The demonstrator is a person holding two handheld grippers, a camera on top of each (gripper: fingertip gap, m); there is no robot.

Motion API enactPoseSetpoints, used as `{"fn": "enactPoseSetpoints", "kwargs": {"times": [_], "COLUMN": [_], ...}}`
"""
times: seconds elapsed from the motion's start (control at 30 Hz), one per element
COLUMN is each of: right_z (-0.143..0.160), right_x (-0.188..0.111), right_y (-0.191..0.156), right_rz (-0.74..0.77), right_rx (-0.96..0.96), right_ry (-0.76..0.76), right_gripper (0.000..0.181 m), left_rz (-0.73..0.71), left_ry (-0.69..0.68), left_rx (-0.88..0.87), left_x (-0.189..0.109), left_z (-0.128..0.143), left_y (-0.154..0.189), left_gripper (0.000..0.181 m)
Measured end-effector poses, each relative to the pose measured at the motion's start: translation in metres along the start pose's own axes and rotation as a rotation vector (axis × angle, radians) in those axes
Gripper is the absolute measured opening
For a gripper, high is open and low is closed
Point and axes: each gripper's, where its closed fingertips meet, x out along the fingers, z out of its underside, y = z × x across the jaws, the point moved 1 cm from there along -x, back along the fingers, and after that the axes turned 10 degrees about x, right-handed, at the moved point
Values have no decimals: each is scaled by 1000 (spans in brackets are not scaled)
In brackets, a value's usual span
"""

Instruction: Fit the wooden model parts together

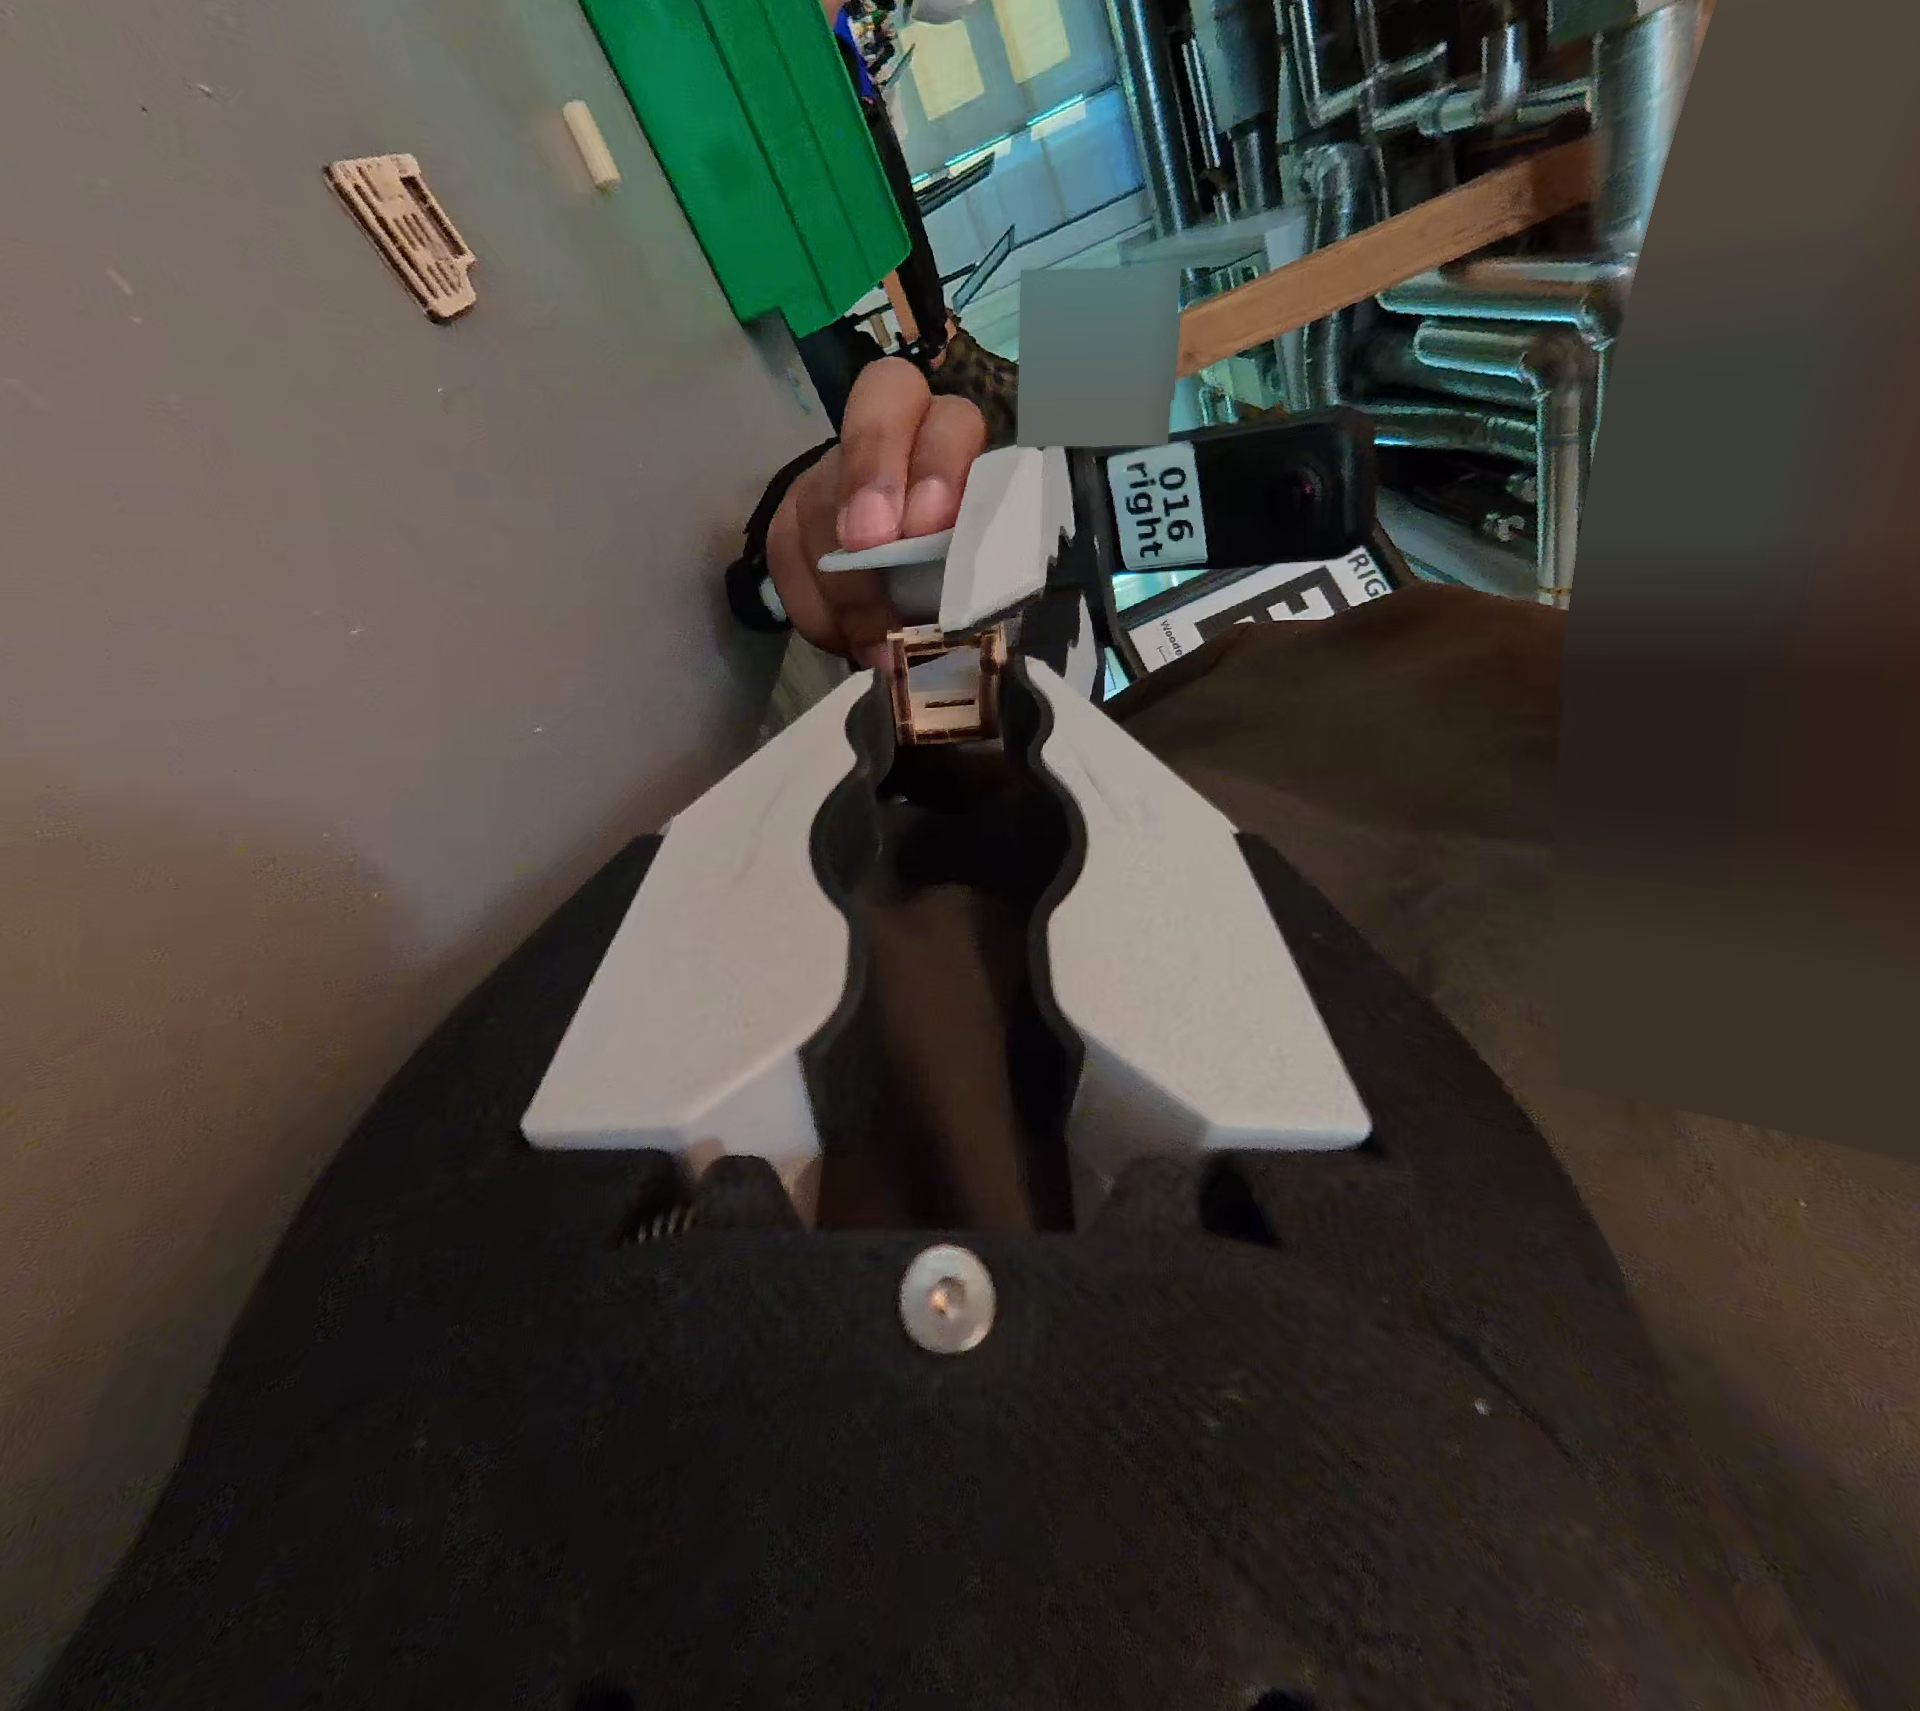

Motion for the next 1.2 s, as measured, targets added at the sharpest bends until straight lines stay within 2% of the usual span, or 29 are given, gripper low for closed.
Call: {"fn": "enactPoseSetpoints", "kwargs": {"times": [0.17, 0.23, 0.33, 0.5, 0.57, 0.73, 0.83, 0.97, 1.0, 1.1, 1.2], "right_z": [-1, -4, -10, -25, -24, 7, 22, 29, 30, 33, 38], "right_x": [1, 0, -8, -28, -31, -24, -23, -32, -35, -43, -47], "right_y": [2, 8, 22, 51, 59, 72, 76, 91, 97, 110, 113], "right_rz": [16, 48, 62, 70, 74, 120, 147, 259, 312, 439, 500], "right_rx": [5, 44, 164, 431, 516, 707, 812, 800, 778, 682, 580], "right_ry": [5, 28, 84, 236, 253, 97, 29, 18, 15, -16, -79], "right_gripper": [15, 24, 43, 40, 38, 34, 42, 48, 43, 44, 45], "left_rz": [1, 7, -10, -84, -132, -244, -327, -432, -438, -436, -457], "left_ry": [6, 17, 35, 49, 54, 139, 129, 51, 40, -2, -42], "left_rx": [-4, 2, 21, 115, 160, 232, 295, 413, 441, 506, 574], "left_x": [-1, -2, -6, -15, -17, -19, -15, -6, -3, 10, 16], "left_z": [-2, -5, -9, -17, -20, -39, -45, -52, -55, -65, -73], "left_y": [-1, 1, -1, -5, -9, -15, -20, -30, -31, -34, -44], "left_gripper": [20, 20, 20, 20, 20, 20, 20, 20, 20, 21, 21]}}
